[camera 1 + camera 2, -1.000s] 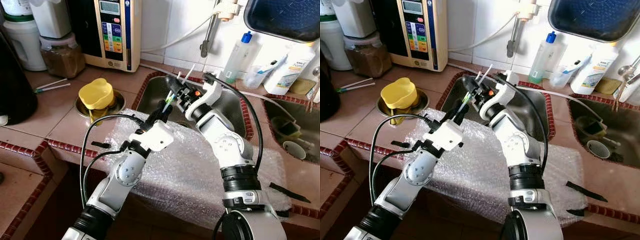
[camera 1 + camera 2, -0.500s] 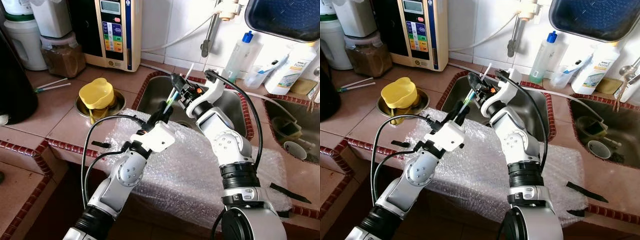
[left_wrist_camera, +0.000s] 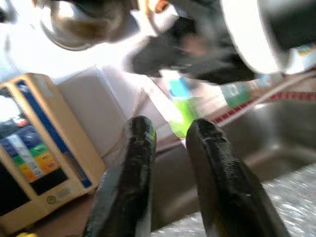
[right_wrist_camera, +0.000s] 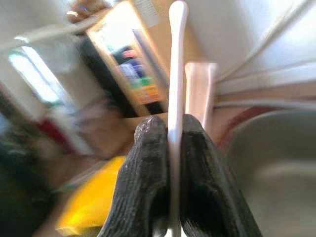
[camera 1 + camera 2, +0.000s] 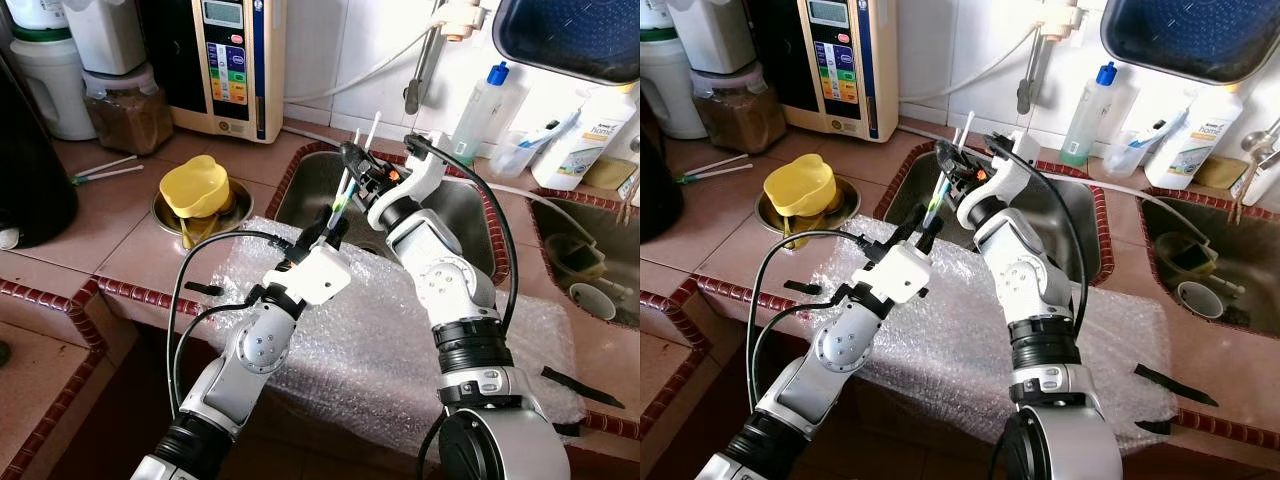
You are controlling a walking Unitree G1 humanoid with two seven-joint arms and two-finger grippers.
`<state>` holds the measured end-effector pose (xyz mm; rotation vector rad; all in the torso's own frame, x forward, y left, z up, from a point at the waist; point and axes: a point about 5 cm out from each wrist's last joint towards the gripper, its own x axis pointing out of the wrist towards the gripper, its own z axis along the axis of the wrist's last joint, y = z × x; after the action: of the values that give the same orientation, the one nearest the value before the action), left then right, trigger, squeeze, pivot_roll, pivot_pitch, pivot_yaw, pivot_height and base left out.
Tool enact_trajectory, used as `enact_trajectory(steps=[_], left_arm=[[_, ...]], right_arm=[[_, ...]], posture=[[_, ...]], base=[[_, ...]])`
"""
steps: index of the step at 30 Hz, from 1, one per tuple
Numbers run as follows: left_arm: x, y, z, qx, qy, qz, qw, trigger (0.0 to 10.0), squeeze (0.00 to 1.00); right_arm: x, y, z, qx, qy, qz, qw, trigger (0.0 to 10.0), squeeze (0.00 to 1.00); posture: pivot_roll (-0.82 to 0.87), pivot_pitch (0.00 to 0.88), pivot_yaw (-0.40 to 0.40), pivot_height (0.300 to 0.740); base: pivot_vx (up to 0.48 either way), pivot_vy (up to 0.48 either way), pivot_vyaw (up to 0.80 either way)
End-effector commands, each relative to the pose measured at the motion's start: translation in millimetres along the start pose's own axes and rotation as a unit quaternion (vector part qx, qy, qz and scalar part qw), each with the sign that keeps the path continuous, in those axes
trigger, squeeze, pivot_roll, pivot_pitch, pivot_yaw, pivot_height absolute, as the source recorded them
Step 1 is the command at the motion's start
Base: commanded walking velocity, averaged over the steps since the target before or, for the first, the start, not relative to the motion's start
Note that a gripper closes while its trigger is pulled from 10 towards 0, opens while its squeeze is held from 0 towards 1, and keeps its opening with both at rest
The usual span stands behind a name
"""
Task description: Kitchen organization
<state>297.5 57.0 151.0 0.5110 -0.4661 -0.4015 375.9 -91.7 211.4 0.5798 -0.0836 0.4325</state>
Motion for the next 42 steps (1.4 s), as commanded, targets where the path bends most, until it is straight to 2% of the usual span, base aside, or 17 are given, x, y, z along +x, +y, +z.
enact_trajectory(steps=[1, 6, 7, 9, 11, 14, 15, 18, 27, 29, 31, 32, 33, 34, 35, 36, 42], left_arm=[[3.9, 4.6, 6.7, -0.003, -0.017, 0.012, 1.0, 10.0, 1.0], [5.2, -2.6, 8.7, -0.036, -0.017, -0.018, 0.999, 10.0, 1.0], [6.4, -2.2, 9.1, -0.06, -0.007, -0.02, 0.998, 10.0, 1.0], [6.7, -2.1, 9.2, -0.066, -0.005, -0.019, 0.998, 10.0, 1.0], [6.3, -3.0, 11.1, -0.093, 0.002, -0.03, 0.995, 10.0, 1.0], [5.8, -3.9, 11.3, -0.101, 0.006, -0.037, 0.994, 10.0, 1.0], [4.5, -5.4, 11.2, -0.111, 0.013, -0.05, 0.992, 10.0, 1.0], [2.6, -4.8, 10.3, -0.123, 0.027, -0.063, 0.99, 10.0, 1.0], [-7.7, -8.9, 4.4, -0.137, 0.066, -0.109, 0.982, 10.0, 1.0], [-9.9, -8.8, 3.1, -0.137, 0.073, -0.114, 0.981, 10.0, 1.0], [-10.9, -8.6, 2.8, -0.138, 0.077, -0.117, 0.98, 10.0, 1.0], [-12.9, -9.0, 2.2, -0.142, 0.085, -0.125, 0.978, 10.0, 1.0], [-13.8, -9.0, 2.2, -0.142, 0.087, -0.129, 0.977, 10.0, 1.0], [-14.6, -9.1, 2.2, -0.142, 0.089, -0.134, 0.977, 10.0, 1.0], [-15.2, -9.0, 2.4, -0.141, 0.09, -0.136, 0.977, 10.0, 1.0], [-15.7, -8.6, 2.6, -0.142, 0.091, -0.138, 0.976, 10.0, 1.0], [-14.5, -9.4, 4.4, -0.14, 0.091, -0.147, 0.975, 10.0, 1.0]], right_arm=[[-1.1, -6.3, 7.7, -0.031, -0.016, -0.015, 0.999, 0.0, 0.0], [-1.6, -10.9, 6.9, -0.097, -0.011, -0.021, 0.995, 0.0, 0.0], [-1.1, -15.1, 7.1, -0.126, -0.004, -0.02, 0.992, 0.0, 0.0], [-1.0, -16.2, 7.2, -0.132, -0.003, -0.019, 0.991, 0.0, 0.0], [-0.7, -27.3, 8.1, -0.19, 0.009, -0.03, 0.981, 0.0, 0.0], [-1.4, -32.7, 7.3, -0.211, 0.016, -0.034, 0.977, 0.0, 0.0], [-4.0, -43.1, 3.5, -0.246, 0.034, -0.042, 0.968, 0.0, 0.0], [-9.5, -60.6, -2.8, -0.291, 0.062, -0.057, 0.953, 0.0, 0.0], [-25.2, -91.3, -12.0, -0.336, 0.119, -0.092, 0.93, 0.0, 0.0], [-28.1, -95.1, -14.5, -0.327, 0.125, -0.093, 0.932, 1.3, 0.0], [-29.9, -97.6, -16.3, -0.337, 0.133, -0.097, 0.927, 4.4, 0.0], [-32.3, -100.2, -19.9, -0.337, 0.144, -0.101, 0.925, 7.5, 0.12], [-32.9, -100.8, -21.0, -0.337, 0.146, -0.101, 0.924, 7.5, 0.73], [-33.5, -101.1, -22.4, -0.335, 0.149, -0.1, 0.925, 8.7, 1.0], [-33.6, -101.1, -23.1, -0.334, 0.15, -0.1, 0.925, 8.7, 1.0], [-33.8, -101.1, -24.9, -0.331, 0.154, -0.098, 0.926, 10.0, 1.0], [-33.7, -99.0, -30.8, -0.325, 0.159, -0.092, 0.928, 10.0, 1.0]], posture=[[0.06, 0.0, -0.096, 0.74], [0.06, 0.0, -0.101, 0.74], [0.07, 0.0, -0.103, 0.74], [0.07, 0.0, -0.103, 0.74], [0.07, 0.0, -0.106, 0.74], [0.07, 0.0, -0.106, 0.74], [0.08, 0.0, -0.108, 0.74], [0.09, 0.0, -0.107, 0.74], [0.1, 0.0, -0.103, 0.74], [0.11, 0.0, -0.101, 0.74], [0.11, 0.0, -0.098, 0.74], [0.12, 0.0, -0.095, 0.74], [0.12, 0.0, -0.095, 0.74], [0.12, 0.0, -0.093, 0.74], [0.12, 0.0, -0.092, 0.74], [0.13, 0.0, -0.09, 0.74], [0.13, 0.0, -0.087, 0.74]], base=[[0.0, 0.0, 0.0], [0.0, 0.0, 0.0], [0.0, 0.0, 0.0], [0.0, 0.0, 0.0], [0.0, 0.0, 0.0], [0.0, 0.0, 0.0], [0.0, 0.0, 0.0], [0.0, 0.0, 0.0], [0.0, 0.0, 0.0], [0.0, 0.0, 0.0], [0.0, 0.0, 0.0], [0.0, 0.0, 0.0], [0.0, 0.0, 0.0], [0.0, 0.0, 0.0], [0.0, 0.0, 0.0], [0.0, 0.0, 0.0], [0.0, 0.0, 0.0]])
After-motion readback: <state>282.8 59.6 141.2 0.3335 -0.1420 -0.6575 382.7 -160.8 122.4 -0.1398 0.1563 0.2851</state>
